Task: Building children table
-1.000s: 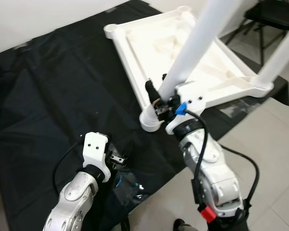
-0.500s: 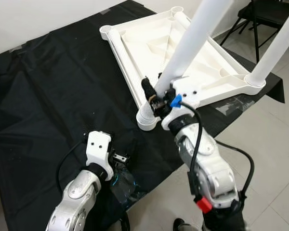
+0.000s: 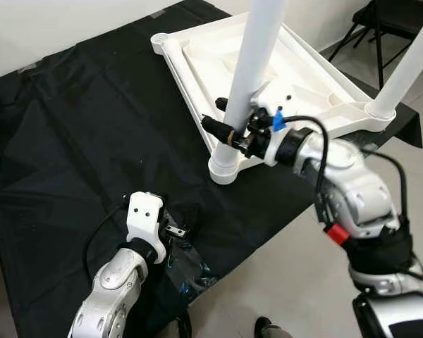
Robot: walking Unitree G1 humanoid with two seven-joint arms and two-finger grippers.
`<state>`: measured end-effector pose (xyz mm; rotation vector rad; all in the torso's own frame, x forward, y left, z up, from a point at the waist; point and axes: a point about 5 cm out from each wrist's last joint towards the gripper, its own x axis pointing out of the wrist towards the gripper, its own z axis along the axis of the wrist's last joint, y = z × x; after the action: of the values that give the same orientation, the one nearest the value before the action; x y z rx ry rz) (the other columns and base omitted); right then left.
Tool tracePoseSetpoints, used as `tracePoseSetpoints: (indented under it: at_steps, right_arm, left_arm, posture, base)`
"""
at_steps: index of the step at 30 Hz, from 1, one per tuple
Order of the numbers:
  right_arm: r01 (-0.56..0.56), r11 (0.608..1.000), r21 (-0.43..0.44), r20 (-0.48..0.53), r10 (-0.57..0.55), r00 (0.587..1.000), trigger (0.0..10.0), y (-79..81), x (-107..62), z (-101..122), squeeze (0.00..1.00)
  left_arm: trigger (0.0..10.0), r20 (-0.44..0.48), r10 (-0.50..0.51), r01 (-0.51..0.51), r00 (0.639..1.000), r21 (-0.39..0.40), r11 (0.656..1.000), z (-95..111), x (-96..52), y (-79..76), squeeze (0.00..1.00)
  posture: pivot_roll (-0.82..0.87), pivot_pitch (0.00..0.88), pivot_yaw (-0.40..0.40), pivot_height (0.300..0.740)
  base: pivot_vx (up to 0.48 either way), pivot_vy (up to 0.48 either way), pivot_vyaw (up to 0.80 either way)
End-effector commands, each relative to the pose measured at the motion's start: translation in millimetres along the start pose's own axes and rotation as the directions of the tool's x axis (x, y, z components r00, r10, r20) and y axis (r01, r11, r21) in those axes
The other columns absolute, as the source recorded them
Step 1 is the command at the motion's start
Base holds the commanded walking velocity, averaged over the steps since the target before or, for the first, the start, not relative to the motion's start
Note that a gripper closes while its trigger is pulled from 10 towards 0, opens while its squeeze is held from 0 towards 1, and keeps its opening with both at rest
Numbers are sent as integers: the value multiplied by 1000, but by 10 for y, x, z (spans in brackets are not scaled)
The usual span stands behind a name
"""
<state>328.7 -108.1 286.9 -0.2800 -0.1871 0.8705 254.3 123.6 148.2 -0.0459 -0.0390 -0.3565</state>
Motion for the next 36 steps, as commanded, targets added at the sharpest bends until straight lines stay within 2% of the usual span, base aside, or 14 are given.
tracePoseSetpoints:
  at_steps: [1, 5, 6, 8, 14, 15, 17, 23, 27, 31, 32, 33, 34, 36]
  right_arm:
    - [32, 994, 100, -138, -18, 990, 1137, -77, -68, -372, 0]
    - [-10, 978, 209, -105, 33, 994, 1059, -131, -56, -413, 0]
    - [-10, 978, 209, -105, 33, 994, 1059, -131, -56, -413, 0]
    - [-35, 959, 281, -108, 67, 992, 1529, -173, -69, -465, 0]
    - [-36, 938, 344, -156, 95, 983, 1804, -265, -104, -577, 0]
    - [-36, 938, 344, -156, 95, 983, 1804, -265, -104, -577, 0]
    - [-19, 964, 264, -173, 67, 983, 1569, -366, -72, -529, 0]
    - [-55, 975, 216, -173, 94, 980, 1804, -426, -28, -429, 0]
    - [-125, 984, 129, -285, 157, 945, 2314, -540, 48, -364, 0]
    - [-115, 986, 118, -292, 145, 945, 2549, -577, 86, -325, 0]
    - [-112, 988, 110, -291, 140, 947, 2824, -591, 109, -297, 0]
    - [-115, 988, 107, -284, 141, 948, 5608, -599, 137, -261, 0]
    - [-116, 988, 104, -279, 141, 950, 10000, -603, 165, -232, 0]
    - [-117, 988, 105, -273, 142, 952, 10000, -600, 205, -198, 0]
  left_arm:
    - [10000, -25, 3, -3, 1000, -6, 1000, -65, -43, 2, 0]
    - [10000, -27, 2, -2, 1000, -5, 1000, -61, -67, -2, 0]
    - [10000, -27, 2, -2, 1000, -5, 1000, -61, -67, -2, 0]
    - [10000, -29, 1, -1, 1000, -5, 1000, -58, -79, -1, 0]
    - [10000, -32, -3, 2, 999, -7, 1000, -52, -94, -1, 0]
    - [10000, -32, -3, 2, 999, -7, 1000, -52, -94, -1, 0]
    - [10000, -35, -3, 3, 999, -11, 1000, -50, -103, -5, 0]
    - [10000, -36, -3, 3, 999, -12, 1000, -50, -108, -9, 0]
    - [10000, -39, -3, 2, 999, -22, 1000, -38, -120, -21, 0]
    - [10000, -39, -2, 1, 999, -25, 1000, -36, -127, -27, 0]
    - [10000, -38, -2, 1, 999, -27, 1000, -34, -131, -31, 0]
    - [10000, -37, -1, 0, 999, -30, 1000, -27, -136, -37, 0]
    - [10000, -36, 0, -1, 999, -32, 999, -22, -141, -41, 0]
    - [10000, -35, 2, -3, 999, -36, 999, -15, -148, -45, 0]
  posture:
    - [5, 296, 52, 740]
    - [18, 304, 56, 740]
    - [18, 304, 56, 740]
    - [19, 311, 58, 740]
    - [24, 321, 64, 740]
    - [24, 321, 64, 740]
    - [25, 329, 64, 740]
    - [25, 332, 64, 740]
    - [22, 343, 58, 740]
    - [21, 346, 54, 740]
    - [20, 350, 51, 740]
    - [22, 356, 48, 740]
    - [23, 356, 49, 740]
    - [23, 360, 48, 740]
  base:
    - [0, 0, 0]
    - [0, 0, 0]
    - [0, 0, 0]
    - [0, 0, 0]
    - [0, 0, 0]
    - [0, 0, 0]
    - [0, 0, 0]
    - [0, 0, 0]
    - [0, 0, 0]
    - [0, 0, 0]
    - [0, 0, 0]
    - [0, 0, 0]
    - [0, 0, 0]
    - [0, 0, 0]
